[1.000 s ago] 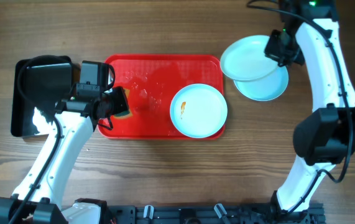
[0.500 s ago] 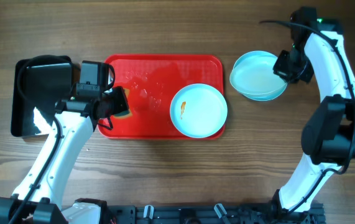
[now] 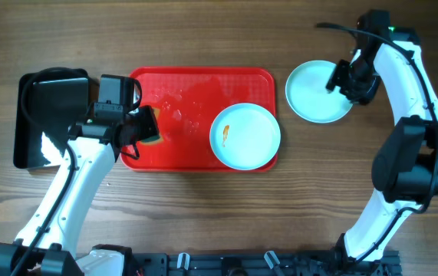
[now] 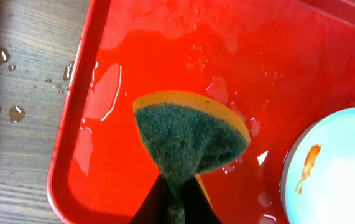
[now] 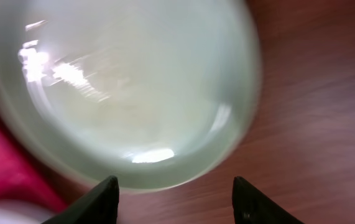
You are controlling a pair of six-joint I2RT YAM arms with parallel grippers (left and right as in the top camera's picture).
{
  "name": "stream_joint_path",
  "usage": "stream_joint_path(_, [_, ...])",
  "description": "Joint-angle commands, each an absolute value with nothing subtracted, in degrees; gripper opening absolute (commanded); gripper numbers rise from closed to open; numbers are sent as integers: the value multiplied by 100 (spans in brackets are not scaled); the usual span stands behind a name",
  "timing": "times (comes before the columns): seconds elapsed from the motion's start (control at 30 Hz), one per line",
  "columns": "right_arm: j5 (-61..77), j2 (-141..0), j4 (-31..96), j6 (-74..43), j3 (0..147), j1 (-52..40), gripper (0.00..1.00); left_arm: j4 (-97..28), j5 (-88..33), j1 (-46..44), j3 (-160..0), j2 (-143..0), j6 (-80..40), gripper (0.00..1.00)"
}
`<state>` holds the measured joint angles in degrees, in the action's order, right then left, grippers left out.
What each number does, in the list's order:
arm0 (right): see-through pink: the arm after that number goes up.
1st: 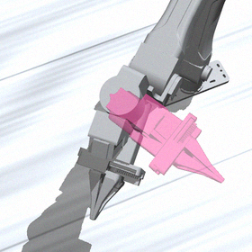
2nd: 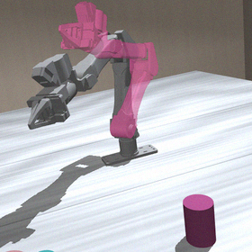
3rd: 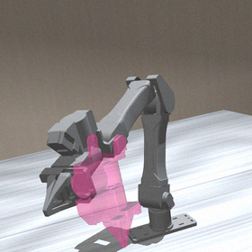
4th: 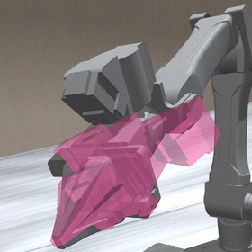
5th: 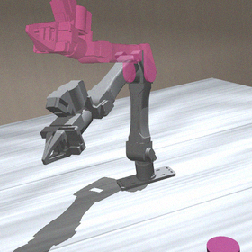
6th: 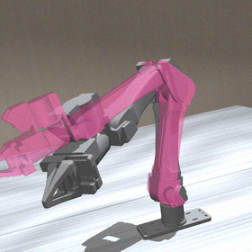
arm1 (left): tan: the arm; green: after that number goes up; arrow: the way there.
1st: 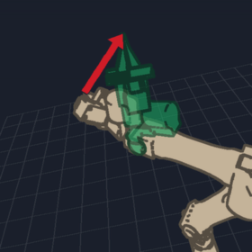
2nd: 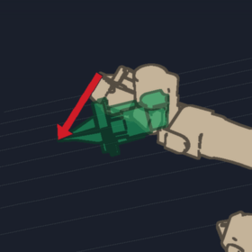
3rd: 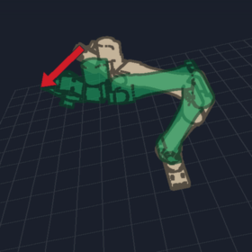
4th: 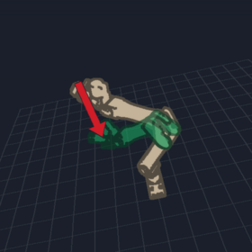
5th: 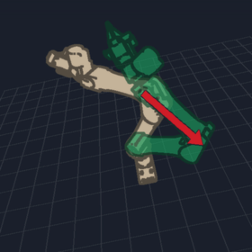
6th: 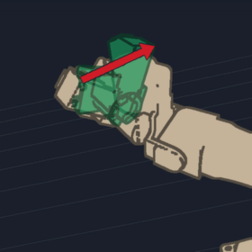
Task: Clean dirty plates on tray and stack at the side
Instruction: 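Release the plate onto the stack and move the right gripper back to the tray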
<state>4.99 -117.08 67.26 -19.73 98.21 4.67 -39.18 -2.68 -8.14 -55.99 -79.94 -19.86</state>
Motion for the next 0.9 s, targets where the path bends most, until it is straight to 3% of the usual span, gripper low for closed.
stream_joint_path(0.0, [2974,-11581,6692,-1347,9791,231,58,-3673,-189,-792,-5625,-8042,-1999,4])
stream_joint_path(0.27, [2558,-11583,6687,-1369,9791,-1216,60,-2886,458,-381,-5625,-8042,-1997,4])
stream_joint_path(0.33, [2285,-11583,6630,-1372,9791,-1726,89,-2707,860,16,-5625,-8042,-1997,4])
stream_joint_path(0.4, [2176,-11583,6528,-1372,9791,-2117,98,-2600,958,412,-5625,-8042,-1997,4])
stream_joint_path(0.63, [2027,-11583,5953,-2036,9791,-3092,100,-2427,950,1669,-5625,-8121,-2001,4])
stream_joint_path(0.87, [1927,-11583,5846,-2569,9791,-3570,100,-2274,819,2274,-5625,-9072,-1997,4])
